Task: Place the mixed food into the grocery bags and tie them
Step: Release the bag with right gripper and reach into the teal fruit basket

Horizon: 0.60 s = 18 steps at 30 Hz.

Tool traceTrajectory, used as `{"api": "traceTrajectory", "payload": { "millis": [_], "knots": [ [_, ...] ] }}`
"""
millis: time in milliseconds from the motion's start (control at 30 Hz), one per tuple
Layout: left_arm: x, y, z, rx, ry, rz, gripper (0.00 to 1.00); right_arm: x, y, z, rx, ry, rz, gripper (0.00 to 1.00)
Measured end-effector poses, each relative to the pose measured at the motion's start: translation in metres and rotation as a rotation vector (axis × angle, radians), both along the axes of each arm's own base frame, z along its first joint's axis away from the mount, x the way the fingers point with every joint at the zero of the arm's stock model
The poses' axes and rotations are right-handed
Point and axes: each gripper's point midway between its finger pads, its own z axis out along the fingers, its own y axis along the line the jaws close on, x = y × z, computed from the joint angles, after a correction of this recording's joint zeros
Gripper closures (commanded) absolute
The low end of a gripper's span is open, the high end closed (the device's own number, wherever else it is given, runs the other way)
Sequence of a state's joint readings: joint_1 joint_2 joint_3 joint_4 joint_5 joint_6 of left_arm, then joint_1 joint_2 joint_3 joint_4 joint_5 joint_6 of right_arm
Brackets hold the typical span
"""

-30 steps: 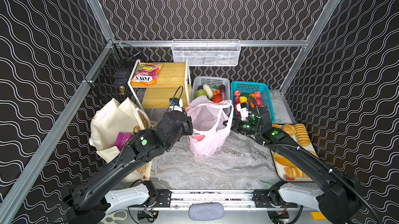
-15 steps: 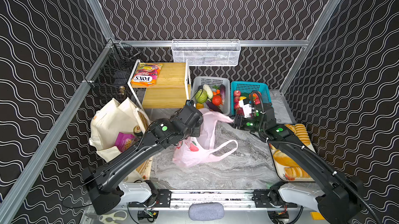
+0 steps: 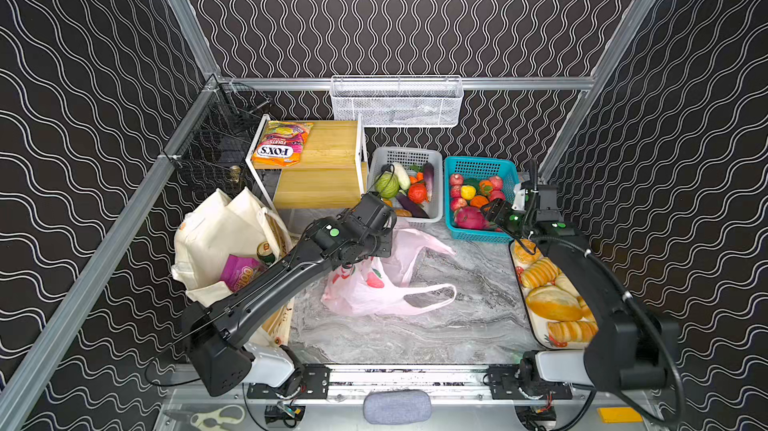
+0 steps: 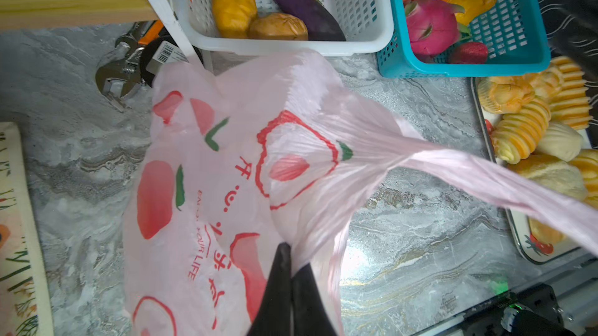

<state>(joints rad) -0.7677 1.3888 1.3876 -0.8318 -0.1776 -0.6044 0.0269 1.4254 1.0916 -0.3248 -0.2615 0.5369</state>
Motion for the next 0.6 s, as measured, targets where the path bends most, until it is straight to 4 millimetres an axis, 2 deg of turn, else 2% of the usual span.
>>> {"api": "traceTrajectory", "payload": {
  "millis": [133,267,467,600],
  "knots": [
    [-0.001,0.006,-0.011,-0.056,0.049,0.039,1.00,0.019,-0.005,-0.025,0.050,0.085,-0.025,0.19],
    [-0.001,0.007,-0.018,-0.122,0.087,0.067,1.00,0.038,-0.004,-0.039,0.071,0.147,-0.035,0.17],
    [0.001,0.000,-0.013,-0.171,0.093,0.058,1.00,0.046,-0.003,-0.065,0.058,0.237,-0.054,0.11],
    [0.003,-0.005,-0.008,-0.193,0.086,0.047,1.00,0.057,0.000,-0.072,0.043,0.256,-0.053,0.10]
  ]
}}
